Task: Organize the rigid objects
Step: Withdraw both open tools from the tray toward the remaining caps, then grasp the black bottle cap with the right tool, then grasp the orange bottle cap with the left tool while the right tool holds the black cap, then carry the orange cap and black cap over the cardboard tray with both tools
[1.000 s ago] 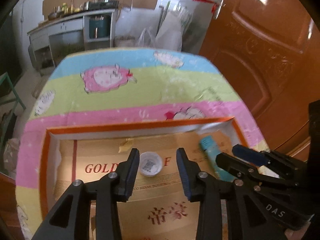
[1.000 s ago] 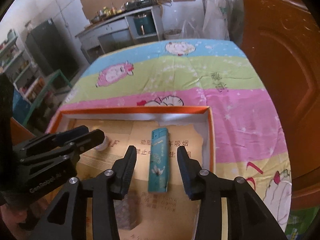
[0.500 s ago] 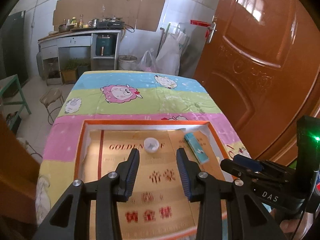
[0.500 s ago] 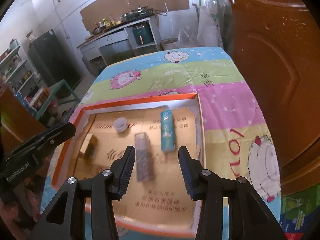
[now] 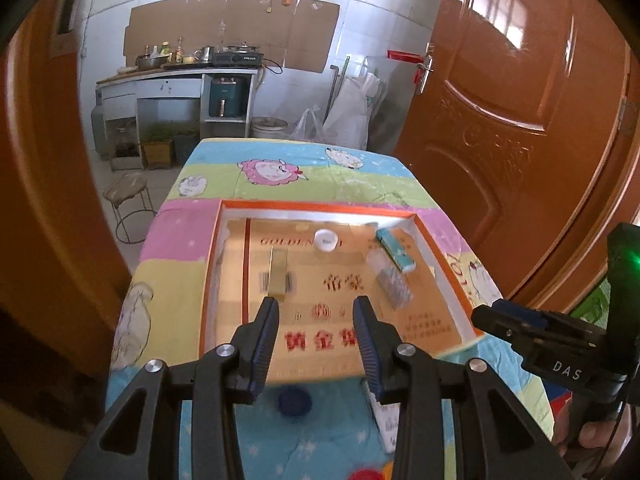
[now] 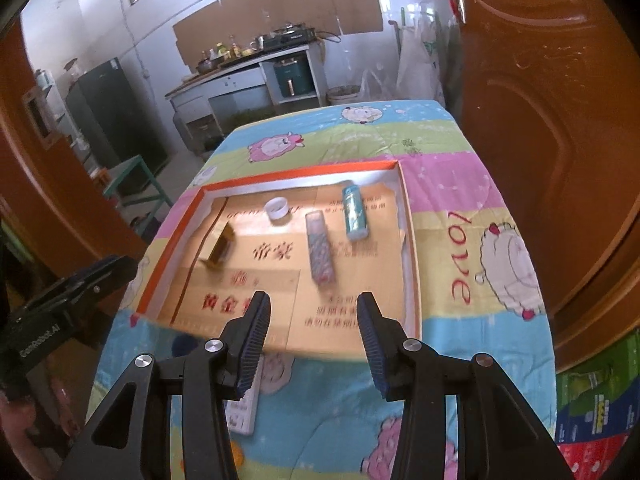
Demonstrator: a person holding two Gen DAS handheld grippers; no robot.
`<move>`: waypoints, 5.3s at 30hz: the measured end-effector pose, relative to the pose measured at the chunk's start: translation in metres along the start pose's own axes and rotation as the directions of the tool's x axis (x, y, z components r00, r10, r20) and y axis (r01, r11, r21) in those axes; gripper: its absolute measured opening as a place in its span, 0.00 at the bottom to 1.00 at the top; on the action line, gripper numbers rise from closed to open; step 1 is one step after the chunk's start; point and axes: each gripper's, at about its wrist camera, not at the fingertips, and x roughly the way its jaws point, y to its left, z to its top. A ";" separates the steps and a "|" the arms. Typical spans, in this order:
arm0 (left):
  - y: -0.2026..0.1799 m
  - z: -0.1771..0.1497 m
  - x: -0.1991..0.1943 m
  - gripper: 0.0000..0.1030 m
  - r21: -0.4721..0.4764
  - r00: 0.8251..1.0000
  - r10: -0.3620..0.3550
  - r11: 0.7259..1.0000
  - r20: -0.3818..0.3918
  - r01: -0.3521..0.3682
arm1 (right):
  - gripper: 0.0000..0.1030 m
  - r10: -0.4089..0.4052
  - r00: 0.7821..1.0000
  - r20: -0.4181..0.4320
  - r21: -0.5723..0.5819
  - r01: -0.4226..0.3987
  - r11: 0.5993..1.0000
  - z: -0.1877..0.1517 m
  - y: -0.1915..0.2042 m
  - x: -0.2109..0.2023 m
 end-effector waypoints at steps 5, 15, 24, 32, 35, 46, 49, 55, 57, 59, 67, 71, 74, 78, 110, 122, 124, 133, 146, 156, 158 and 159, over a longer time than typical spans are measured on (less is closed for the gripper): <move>0.002 -0.022 -0.016 0.37 0.004 1.000 -0.016 1.000 0.015 0.016 | 0.45 0.006 1.000 0.009 -0.017 -0.006 1.000 -0.022 0.009 -0.014; 0.006 -0.073 -0.038 0.37 -0.006 0.999 -0.039 0.999 0.025 0.039 | 0.49 0.098 0.994 0.050 -0.073 -0.095 0.993 -0.077 0.026 -0.034; 0.010 -0.121 -0.053 0.37 -0.009 0.999 -0.035 0.999 0.032 0.035 | 0.53 0.143 0.989 0.020 -0.131 -0.140 0.982 -0.142 0.041 -0.035; 0.008 -0.148 -0.063 0.37 0.023 0.999 -0.034 0.999 0.042 0.034 | 0.53 0.143 0.990 0.003 -0.241 -0.139 0.961 -0.178 0.063 -0.029; 0.008 -0.150 -0.064 0.37 0.030 0.999 -0.028 0.999 0.039 0.026 | 0.53 0.126 0.992 0.011 -0.290 -0.118 0.950 -0.182 0.071 -0.025; 0.007 -0.155 -0.061 0.37 0.051 0.999 -0.039 0.998 0.023 0.038 | 0.27 0.079 0.997 0.023 -0.400 -0.064 0.914 -0.183 0.085 -0.012; 0.001 -0.158 -0.058 0.37 0.081 0.998 -0.056 0.995 0.003 0.055 | 0.27 0.076 0.997 0.025 -0.397 -0.060 0.916 -0.180 0.082 -0.015; -0.023 -0.167 -0.047 0.37 0.123 0.995 -0.096 0.987 -0.037 0.100 | 0.27 0.072 0.997 0.036 -0.335 -0.056 0.941 -0.182 0.065 -0.023; -0.028 -0.169 -0.043 0.37 0.128 0.993 -0.107 0.985 -0.051 0.112 | 0.27 0.066 0.997 0.044 -0.327 -0.048 0.944 -0.183 0.062 -0.026; -0.034 -0.172 -0.038 0.37 0.140 0.992 -0.108 0.983 -0.065 0.116 | 0.27 0.064 0.997 0.052 -0.315 -0.044 0.948 -0.183 0.058 -0.029; -0.046 -0.174 -0.020 0.37 0.154 0.988 -0.101 0.981 -0.115 0.119 | 0.27 0.047 0.996 0.078 -0.260 -0.025 0.965 -0.185 0.037 -0.039; -0.048 -0.172 -0.016 0.37 0.159 0.990 -0.085 0.982 -0.113 0.102 | 0.27 0.052 0.995 0.087 -0.229 -0.031 0.973 -0.186 0.026 -0.042; -0.050 -0.172 -0.013 0.37 0.172 0.992 -0.067 0.981 -0.110 0.085 | 0.27 0.058 0.994 0.094 -0.212 -0.037 0.976 -0.186 0.021 -0.044; -0.053 -0.170 -0.010 0.37 0.188 0.994 -0.046 0.980 -0.102 0.065 | 0.27 0.066 0.993 0.093 -0.190 -0.048 0.981 -0.188 0.013 -0.043; -0.060 -0.161 -0.043 0.29 0.206 0.999 0.015 0.978 0.049 -0.025 | 0.27 0.100 0.986 0.131 -0.132 -0.082 0.988 -0.179 0.002 -0.053; -0.050 -0.146 -0.055 0.29 0.167 0.996 -0.001 0.986 0.093 -0.015 | 0.26 0.073 0.988 0.137 -0.193 -0.046 0.980 -0.163 0.023 -0.051; -0.046 -0.147 -0.054 0.29 0.158 0.996 -0.003 0.987 0.092 -0.012 | 0.26 0.059 0.993 0.105 -0.198 -0.038 0.979 -0.168 0.022 -0.041; -0.031 -0.151 -0.043 0.29 0.123 0.998 -0.012 0.992 0.065 0.004 | 0.41 0.040 0.998 0.046 -0.208 -0.030 0.978 -0.177 0.019 -0.019; -0.020 -0.153 -0.041 0.29 0.094 0.998 -0.016 0.996 0.060 0.010 | 0.35 0.026 0.999 0.045 -0.250 -0.014 0.968 -0.171 0.030 -0.011; -0.028 -0.144 -0.041 0.29 0.121 0.998 -0.019 0.993 0.058 0.012 | 0.29 0.050 0.996 0.071 -0.234 -0.032 0.972 -0.162 0.031 -0.024; -0.031 -0.136 -0.043 0.29 0.126 0.997 -0.020 0.992 0.069 0.011 | 0.29 0.065 0.994 0.092 -0.229 -0.042 0.973 -0.155 0.032 -0.032; -0.033 -0.129 -0.044 0.29 0.127 0.997 -0.026 0.992 0.077 0.016 | 0.29 0.070 0.992 0.105 -0.229 -0.044 0.972 -0.150 0.033 -0.037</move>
